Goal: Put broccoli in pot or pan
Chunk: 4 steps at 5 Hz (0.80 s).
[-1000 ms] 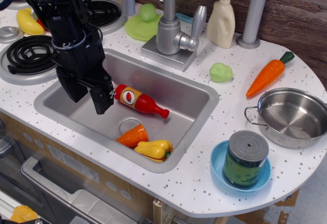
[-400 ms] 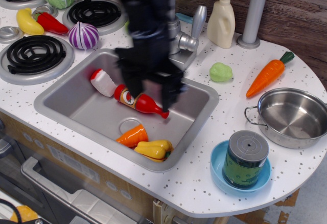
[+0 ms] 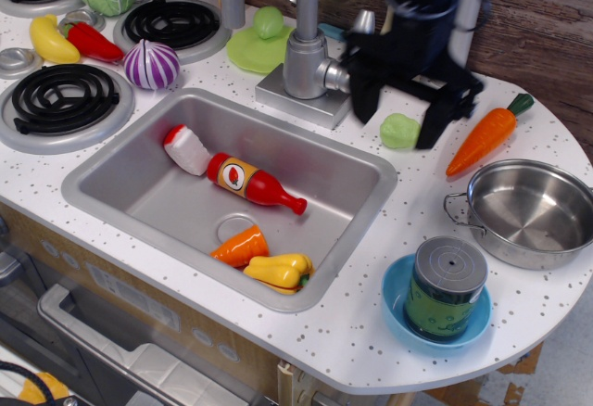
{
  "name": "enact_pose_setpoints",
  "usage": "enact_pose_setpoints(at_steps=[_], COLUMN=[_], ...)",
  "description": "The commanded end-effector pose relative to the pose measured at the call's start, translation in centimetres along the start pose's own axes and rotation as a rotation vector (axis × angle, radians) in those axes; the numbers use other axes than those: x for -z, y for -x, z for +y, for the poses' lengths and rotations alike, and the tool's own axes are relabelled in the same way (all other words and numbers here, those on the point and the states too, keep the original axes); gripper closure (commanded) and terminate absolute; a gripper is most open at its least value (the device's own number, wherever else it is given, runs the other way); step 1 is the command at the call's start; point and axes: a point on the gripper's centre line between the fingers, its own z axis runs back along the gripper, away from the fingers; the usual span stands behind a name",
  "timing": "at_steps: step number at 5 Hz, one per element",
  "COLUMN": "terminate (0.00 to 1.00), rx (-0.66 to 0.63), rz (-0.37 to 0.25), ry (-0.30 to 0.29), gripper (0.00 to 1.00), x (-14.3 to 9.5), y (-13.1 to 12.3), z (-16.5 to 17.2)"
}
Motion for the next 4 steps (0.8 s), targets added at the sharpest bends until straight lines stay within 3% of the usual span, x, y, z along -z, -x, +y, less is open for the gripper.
enact_pose_setpoints(at_steps=[1,4], terminate=[0.00,0.00], rx=[-0.013,0.025], rz=[-0.087,-0.171], ry=[-0.013,0.039], gripper=[0.00,0.00], x=[-0.1,2.7], y=[-4.8,-6.7], z=[1.1,3.4])
